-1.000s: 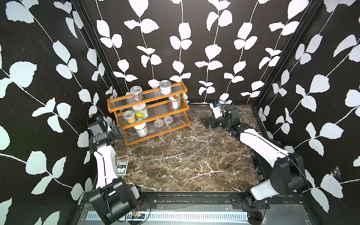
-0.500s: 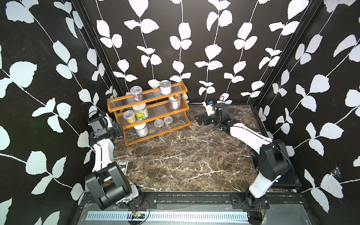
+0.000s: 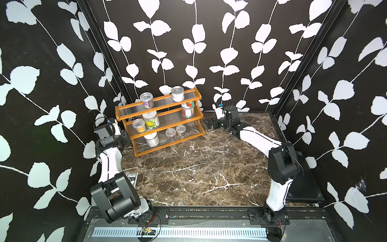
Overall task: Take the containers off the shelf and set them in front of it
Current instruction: Move the shelf to the center of the board.
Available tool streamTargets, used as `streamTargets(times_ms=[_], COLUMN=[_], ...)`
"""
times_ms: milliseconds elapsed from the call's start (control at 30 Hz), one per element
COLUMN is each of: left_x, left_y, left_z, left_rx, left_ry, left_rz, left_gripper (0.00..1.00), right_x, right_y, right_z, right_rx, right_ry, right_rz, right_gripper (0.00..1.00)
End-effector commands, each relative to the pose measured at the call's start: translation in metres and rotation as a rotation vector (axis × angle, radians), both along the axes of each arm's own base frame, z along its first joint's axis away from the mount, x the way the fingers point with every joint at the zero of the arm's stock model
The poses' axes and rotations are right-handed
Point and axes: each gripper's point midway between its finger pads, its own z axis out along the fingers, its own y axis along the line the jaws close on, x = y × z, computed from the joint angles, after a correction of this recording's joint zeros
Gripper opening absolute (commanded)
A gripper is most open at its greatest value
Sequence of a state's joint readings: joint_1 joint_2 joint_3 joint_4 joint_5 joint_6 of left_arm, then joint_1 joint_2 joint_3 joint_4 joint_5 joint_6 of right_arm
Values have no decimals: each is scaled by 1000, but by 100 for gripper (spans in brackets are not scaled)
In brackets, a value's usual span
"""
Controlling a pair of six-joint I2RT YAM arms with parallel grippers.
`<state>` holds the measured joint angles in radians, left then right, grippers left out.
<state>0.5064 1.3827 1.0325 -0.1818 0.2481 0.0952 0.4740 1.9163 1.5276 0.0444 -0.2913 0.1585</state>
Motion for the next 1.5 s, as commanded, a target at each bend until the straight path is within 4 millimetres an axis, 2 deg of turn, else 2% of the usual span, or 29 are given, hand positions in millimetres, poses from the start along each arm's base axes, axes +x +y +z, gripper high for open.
streamTargets(times_ms=[0, 200, 533, 767, 833, 1067, 1200, 1467], left_x=[-1, -1, -3, -3, -4, -4, -3, -1], left_y=[-7, -15, -18, -22, -23, -26, -27, -28], left_z=[-10, -19, -34, -34, -33, -30, -28, -24], left_rx=[2, -4, -18, -36, -35, -46, -50, -59], left_ry=[24, 30, 55, 52, 50, 36, 30, 11], left_rz=[-38, -75, -87, -101, -105, -111, -112, -120], left_gripper=[58, 56, 48, 35, 27, 20, 17, 6], right_x=[11, 23, 39, 50, 55, 72, 82, 85], right_y=[16, 34, 40, 43, 44, 50, 51, 64], right_z=[16, 8, -3, -1, -2, -8, -22, -30], right_rx=[30, 10, -30, -38, -42, -73, -94, -80], right_ry=[-35, -19, -12, -17, -17, -22, -14, -18], right_rz=[0, 11, -11, -29, -40, -49, -66, -42], right_gripper=[100, 99, 96, 91, 89, 76, 68, 42])
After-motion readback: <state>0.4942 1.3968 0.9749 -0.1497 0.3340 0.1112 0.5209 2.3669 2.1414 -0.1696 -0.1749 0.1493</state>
